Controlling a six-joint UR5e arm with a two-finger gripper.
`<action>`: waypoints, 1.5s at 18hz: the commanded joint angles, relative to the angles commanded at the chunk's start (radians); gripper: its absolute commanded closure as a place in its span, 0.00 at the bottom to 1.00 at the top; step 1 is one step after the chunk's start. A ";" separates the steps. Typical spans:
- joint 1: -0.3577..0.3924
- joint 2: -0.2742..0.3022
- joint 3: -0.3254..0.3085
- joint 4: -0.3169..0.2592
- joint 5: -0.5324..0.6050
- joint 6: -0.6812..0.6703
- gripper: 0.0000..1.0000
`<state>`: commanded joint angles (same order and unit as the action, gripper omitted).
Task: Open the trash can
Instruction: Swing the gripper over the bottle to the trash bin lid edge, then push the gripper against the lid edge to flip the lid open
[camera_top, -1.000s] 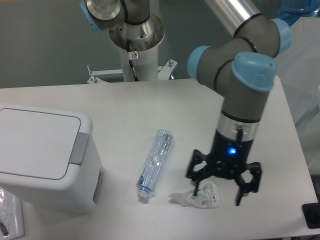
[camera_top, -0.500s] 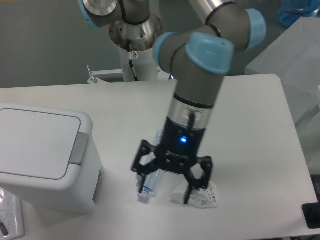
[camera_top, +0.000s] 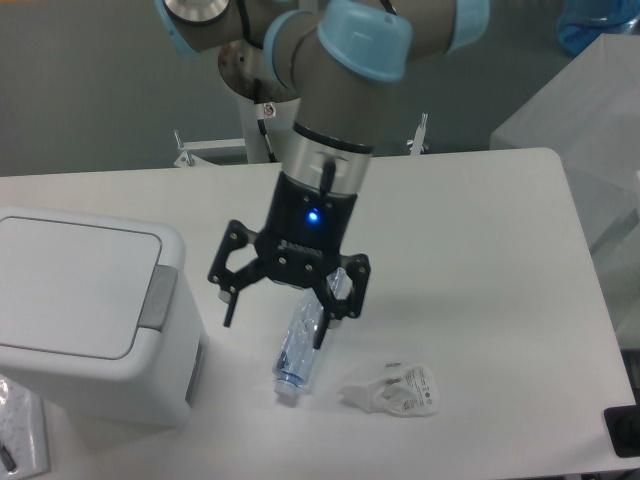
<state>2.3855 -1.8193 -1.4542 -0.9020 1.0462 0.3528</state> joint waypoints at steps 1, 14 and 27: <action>-0.018 -0.002 -0.003 0.000 0.002 0.000 0.00; -0.068 0.037 -0.095 0.023 0.002 0.006 0.00; -0.069 0.023 -0.100 0.031 0.011 0.006 0.00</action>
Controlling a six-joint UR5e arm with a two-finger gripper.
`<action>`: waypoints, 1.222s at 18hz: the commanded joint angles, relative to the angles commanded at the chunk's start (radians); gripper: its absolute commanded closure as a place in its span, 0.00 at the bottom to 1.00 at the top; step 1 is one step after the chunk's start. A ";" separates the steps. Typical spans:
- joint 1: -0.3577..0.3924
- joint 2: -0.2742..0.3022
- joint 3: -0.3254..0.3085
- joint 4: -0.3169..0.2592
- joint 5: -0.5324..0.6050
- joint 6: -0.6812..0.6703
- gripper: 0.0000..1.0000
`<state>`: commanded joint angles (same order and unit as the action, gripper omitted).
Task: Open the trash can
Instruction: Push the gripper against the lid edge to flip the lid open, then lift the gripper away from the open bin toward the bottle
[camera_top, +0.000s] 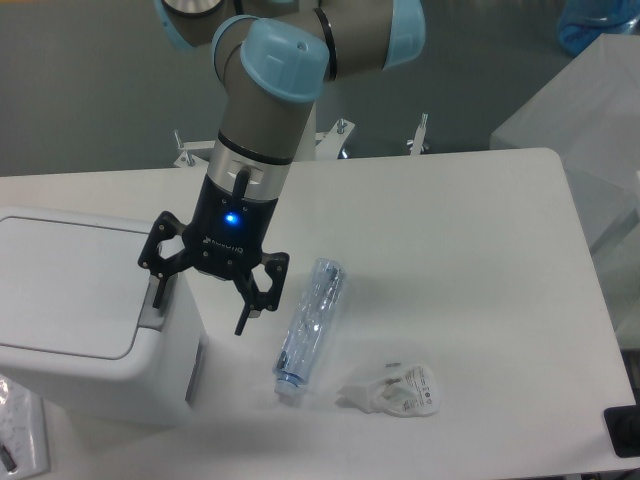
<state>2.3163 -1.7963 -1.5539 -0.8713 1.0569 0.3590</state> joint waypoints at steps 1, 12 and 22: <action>0.000 -0.002 0.000 0.000 0.000 0.000 0.00; 0.000 -0.006 0.000 -0.002 0.003 0.000 0.00; 0.046 -0.006 0.080 -0.003 0.029 0.081 0.00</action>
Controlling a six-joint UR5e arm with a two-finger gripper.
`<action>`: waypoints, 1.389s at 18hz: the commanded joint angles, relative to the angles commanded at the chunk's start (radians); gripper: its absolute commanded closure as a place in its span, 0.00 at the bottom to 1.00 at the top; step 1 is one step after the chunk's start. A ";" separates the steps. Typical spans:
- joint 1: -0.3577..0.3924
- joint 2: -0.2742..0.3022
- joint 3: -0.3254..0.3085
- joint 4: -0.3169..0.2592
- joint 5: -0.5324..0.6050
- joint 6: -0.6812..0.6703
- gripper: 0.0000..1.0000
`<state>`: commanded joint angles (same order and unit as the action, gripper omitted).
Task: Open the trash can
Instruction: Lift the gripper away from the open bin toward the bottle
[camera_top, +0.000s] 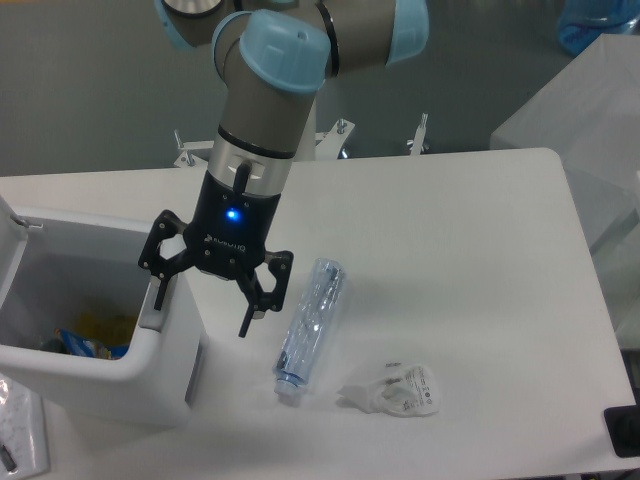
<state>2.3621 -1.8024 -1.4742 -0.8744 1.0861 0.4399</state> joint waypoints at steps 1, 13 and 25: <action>0.008 -0.003 0.000 0.002 0.002 0.034 0.00; 0.161 0.003 -0.143 -0.037 0.159 0.597 0.00; 0.147 0.037 -0.133 -0.351 0.374 0.734 0.00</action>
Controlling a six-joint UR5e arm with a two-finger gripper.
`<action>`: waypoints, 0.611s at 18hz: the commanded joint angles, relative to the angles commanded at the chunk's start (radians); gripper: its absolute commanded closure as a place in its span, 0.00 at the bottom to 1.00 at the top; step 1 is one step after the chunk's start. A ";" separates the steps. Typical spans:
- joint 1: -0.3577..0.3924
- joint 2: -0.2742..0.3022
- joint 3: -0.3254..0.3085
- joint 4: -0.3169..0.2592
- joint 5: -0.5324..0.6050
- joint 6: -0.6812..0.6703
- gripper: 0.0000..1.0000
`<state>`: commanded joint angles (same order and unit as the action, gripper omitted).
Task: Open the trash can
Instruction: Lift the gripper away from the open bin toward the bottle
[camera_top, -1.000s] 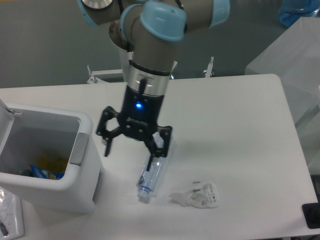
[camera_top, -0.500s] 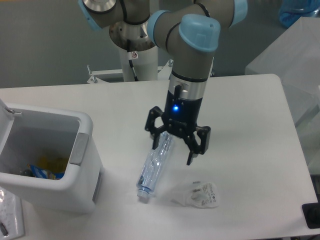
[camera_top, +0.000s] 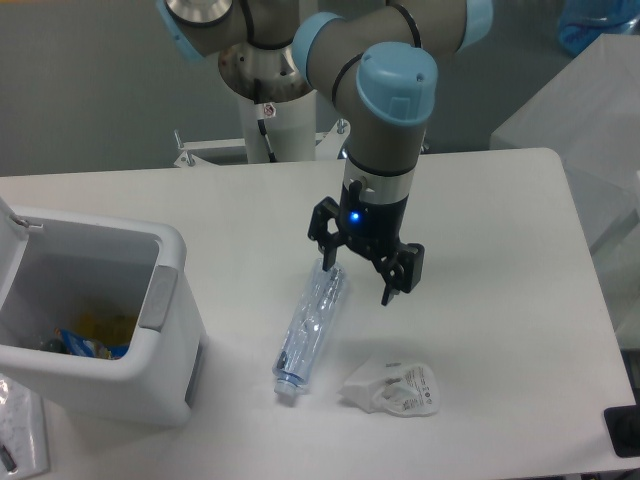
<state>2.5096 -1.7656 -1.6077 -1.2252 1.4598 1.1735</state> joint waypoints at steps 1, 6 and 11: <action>0.000 0.008 0.003 -0.034 0.043 0.000 0.00; -0.002 0.015 0.006 -0.048 0.048 0.002 0.00; 0.005 0.017 0.006 -0.050 0.048 0.002 0.00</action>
